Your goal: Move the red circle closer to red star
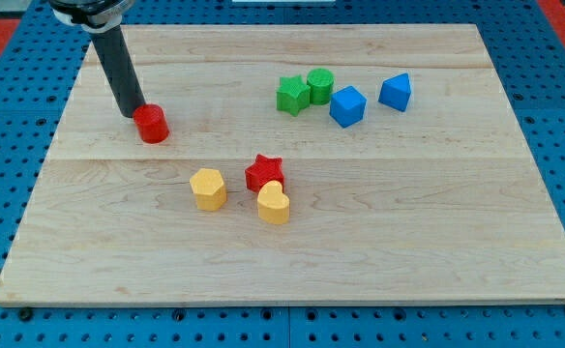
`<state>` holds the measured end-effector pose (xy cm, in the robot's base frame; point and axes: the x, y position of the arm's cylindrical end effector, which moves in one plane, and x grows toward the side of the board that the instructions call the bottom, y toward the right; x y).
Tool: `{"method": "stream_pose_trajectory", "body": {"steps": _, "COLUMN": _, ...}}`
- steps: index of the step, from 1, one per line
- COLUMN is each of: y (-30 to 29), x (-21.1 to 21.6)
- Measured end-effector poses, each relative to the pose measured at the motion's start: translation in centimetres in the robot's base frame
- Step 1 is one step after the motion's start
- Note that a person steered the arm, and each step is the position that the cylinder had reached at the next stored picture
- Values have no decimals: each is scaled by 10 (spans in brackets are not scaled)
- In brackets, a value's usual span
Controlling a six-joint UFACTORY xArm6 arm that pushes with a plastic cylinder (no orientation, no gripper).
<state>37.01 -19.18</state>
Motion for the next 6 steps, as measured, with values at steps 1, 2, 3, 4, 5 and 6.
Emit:
{"method": "stream_pose_trajectory", "body": {"steps": 1, "y": 0, "x": 16}}
{"method": "stream_pose_trajectory", "body": {"steps": 2, "y": 0, "x": 16}}
{"method": "stream_pose_trajectory", "body": {"steps": 3, "y": 13, "x": 16}}
{"method": "stream_pose_trajectory", "body": {"steps": 4, "y": 41, "x": 16}}
{"method": "stream_pose_trajectory", "body": {"steps": 5, "y": 68, "x": 16}}
{"method": "stream_pose_trajectory", "body": {"steps": 6, "y": 81, "x": 16}}
